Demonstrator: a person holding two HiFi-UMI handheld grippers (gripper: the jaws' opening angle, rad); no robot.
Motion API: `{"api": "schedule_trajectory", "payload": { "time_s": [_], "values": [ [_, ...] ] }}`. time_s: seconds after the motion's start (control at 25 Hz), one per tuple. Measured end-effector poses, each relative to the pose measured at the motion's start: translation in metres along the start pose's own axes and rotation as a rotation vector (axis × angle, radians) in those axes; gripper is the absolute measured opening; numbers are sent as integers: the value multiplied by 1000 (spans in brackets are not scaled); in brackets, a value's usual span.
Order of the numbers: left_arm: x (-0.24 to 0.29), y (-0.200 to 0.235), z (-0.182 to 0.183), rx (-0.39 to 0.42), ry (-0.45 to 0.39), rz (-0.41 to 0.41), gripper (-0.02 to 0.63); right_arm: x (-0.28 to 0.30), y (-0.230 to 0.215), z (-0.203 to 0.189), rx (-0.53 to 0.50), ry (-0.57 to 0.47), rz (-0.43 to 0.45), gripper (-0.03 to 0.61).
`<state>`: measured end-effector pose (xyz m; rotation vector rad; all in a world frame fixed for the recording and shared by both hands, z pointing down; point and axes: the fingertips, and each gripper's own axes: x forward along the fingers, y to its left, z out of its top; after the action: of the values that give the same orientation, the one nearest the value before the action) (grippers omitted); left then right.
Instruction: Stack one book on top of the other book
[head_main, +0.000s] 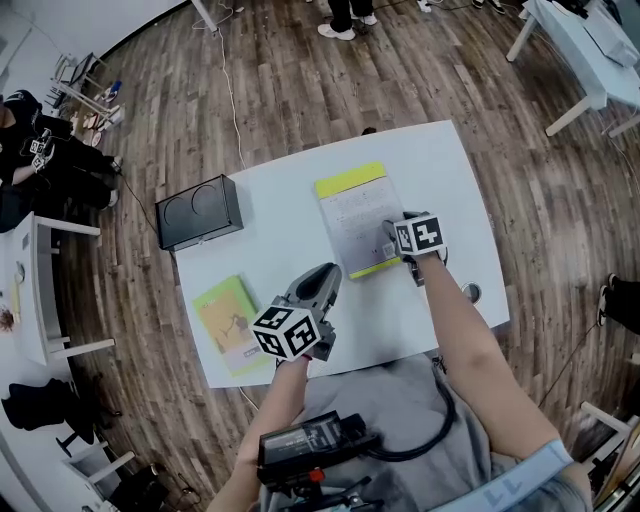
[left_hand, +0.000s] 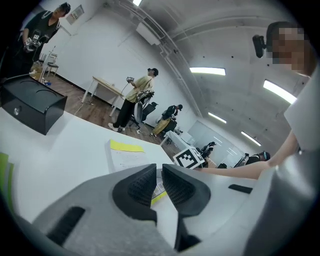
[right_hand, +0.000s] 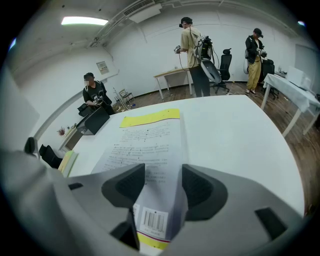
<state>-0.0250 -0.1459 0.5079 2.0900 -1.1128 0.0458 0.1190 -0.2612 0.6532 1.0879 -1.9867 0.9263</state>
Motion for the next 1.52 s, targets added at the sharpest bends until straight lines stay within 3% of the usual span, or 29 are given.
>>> {"api": "schedule_trajectory", "payload": {
  "time_s": [0.16, 0.32, 0.4, 0.56, 0.84, 1.08, 1.52],
  "values": [
    [27, 12, 2, -5, 28, 45, 36, 2, 0, 0, -1, 0, 2, 244],
    [50, 37, -12, -65, 101, 147, 210, 2, 0, -2, 2, 3, 10, 244],
    [58, 52, -20, -83, 136, 216, 245, 2, 0, -2, 3, 3, 13, 244],
    [68, 80, -32, -126, 186, 352, 253, 3, 1, -2, 4, 6, 25, 244],
    [88, 103, -55, -129, 279, 487, 261, 3, 0, -4, 5, 21, 37, 244],
    [95, 107, -68, -72, 346, 547, 278, 2, 3, -2, 3, 23, 42, 244],
    [99, 104, -70, -44, 345, 556, 275, 2, 1, -4, 7, 24, 40, 244]
  ]
}}
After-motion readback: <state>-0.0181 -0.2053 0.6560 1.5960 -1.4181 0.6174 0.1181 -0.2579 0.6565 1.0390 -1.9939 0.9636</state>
